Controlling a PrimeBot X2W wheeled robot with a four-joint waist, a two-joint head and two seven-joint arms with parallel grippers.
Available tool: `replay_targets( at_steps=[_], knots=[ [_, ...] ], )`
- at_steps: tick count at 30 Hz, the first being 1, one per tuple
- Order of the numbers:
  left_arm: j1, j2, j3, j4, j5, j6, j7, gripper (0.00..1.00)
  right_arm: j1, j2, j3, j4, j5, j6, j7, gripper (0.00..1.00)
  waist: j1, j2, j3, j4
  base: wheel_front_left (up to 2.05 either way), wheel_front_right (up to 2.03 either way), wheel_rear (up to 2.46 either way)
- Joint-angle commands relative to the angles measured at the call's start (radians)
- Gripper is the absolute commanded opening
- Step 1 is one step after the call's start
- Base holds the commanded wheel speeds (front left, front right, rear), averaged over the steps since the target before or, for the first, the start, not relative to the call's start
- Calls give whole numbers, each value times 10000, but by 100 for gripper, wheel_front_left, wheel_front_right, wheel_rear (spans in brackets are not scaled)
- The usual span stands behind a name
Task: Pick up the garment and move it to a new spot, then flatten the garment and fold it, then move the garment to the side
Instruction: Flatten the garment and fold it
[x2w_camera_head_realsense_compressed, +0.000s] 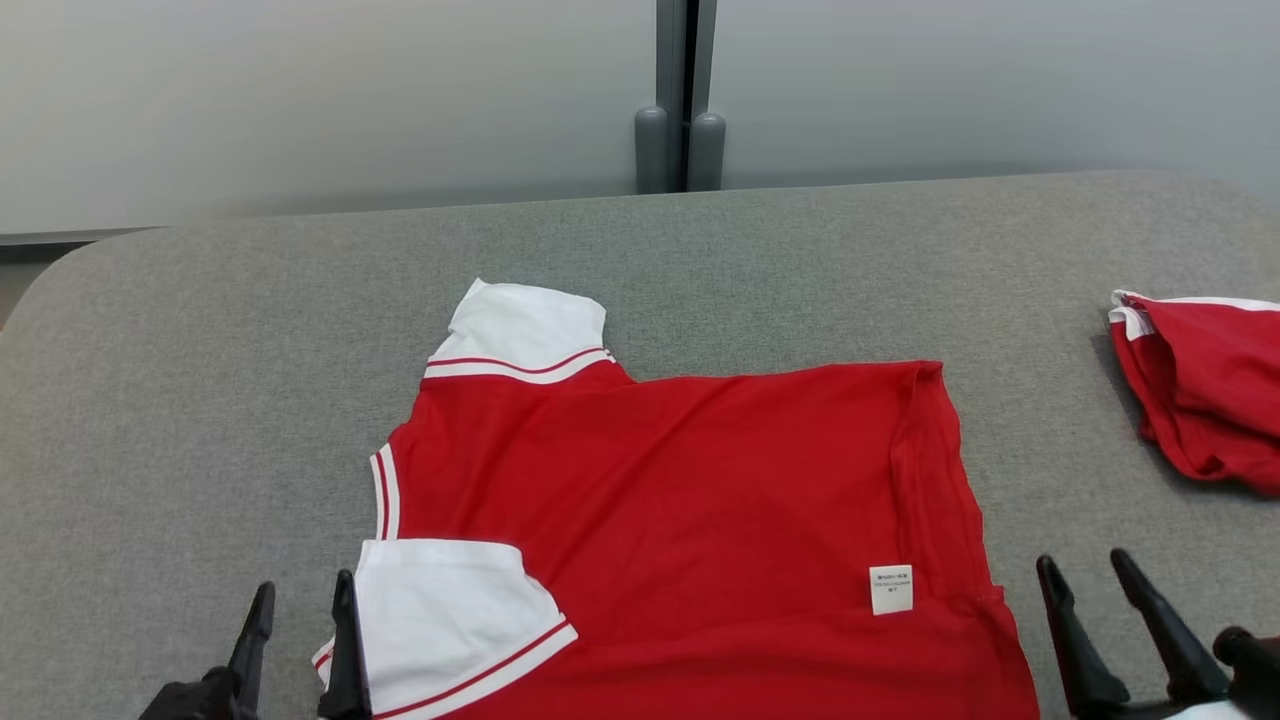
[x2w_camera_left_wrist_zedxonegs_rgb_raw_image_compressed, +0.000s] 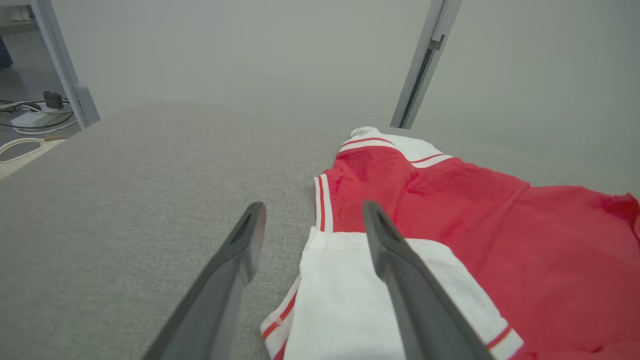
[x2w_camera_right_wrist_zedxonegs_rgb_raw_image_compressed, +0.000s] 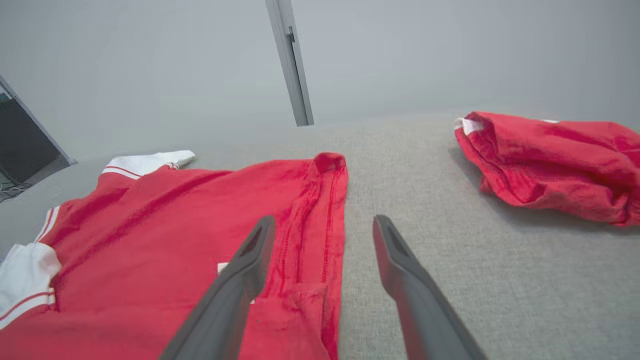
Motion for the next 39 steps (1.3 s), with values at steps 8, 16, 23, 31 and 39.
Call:
replay_targets(
  at_steps=[8,16,23,31,39],
  knots=[
    [-377,166,-329,-2108,931,716,262,100,-456,176,-605,-1953,-779,-6,-173,100,0,-1,-110,-207,0,0,0],
    [-63,237,-371,-2862,1067,1038,715,100,-292,393,-762,-2236,-855,-6,94,100,0,-1,-105,-296,0,0,0],
    [-731,374,-663,-2832,1128,817,1020,100,-496,403,-794,-2273,-826,-6,47,100,0,-1,465,-276,0,0,0],
    [-3726,134,-1174,-1096,744,-84,1581,100,-932,349,-780,-2443,-722,-6,32,100,0,-1,1903,-289,0,0,0],
    [-8092,259,-871,3144,72,-1090,1935,100,-1877,239,-266,-2127,-730,-7,-221,100,0,-1,3357,-1045,0,0,0]
  ],
)
